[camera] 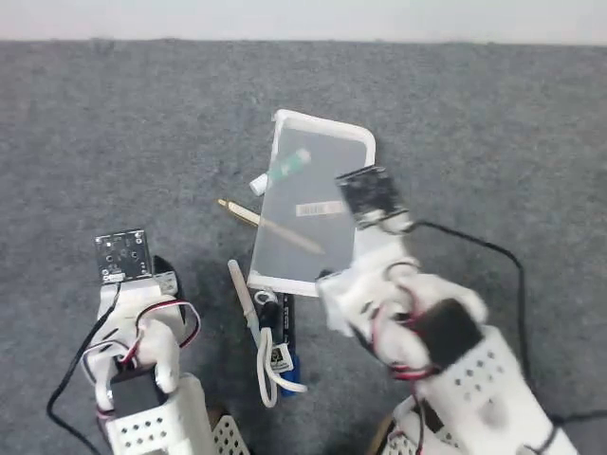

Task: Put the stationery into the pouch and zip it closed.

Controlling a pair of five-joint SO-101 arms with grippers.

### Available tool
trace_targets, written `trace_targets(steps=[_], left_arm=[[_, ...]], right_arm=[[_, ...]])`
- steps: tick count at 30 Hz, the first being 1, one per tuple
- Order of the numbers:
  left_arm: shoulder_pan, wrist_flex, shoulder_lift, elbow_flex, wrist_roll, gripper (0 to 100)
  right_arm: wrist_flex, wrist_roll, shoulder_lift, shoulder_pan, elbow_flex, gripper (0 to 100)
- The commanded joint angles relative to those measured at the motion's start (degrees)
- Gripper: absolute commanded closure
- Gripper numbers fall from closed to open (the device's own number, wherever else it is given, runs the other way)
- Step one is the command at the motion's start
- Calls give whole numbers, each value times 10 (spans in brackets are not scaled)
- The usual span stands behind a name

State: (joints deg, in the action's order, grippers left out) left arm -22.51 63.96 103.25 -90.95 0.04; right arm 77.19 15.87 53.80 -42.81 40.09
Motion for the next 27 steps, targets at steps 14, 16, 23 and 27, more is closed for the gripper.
trace_targets(steps=[14,16,23,27], left_arm=[[-11,-5,14,31,52,772],[-25,-7,14,32,54,770],[-30,-7,14,33,54,769],[-30,-7,14,33,54,769]], right_arm=[[-117,119,-218,-233,-11,725],[-143,119,-240,-234,-2,726],[-204,118,-310,-234,3,727],[-212,117,-355,-234,3,728]])
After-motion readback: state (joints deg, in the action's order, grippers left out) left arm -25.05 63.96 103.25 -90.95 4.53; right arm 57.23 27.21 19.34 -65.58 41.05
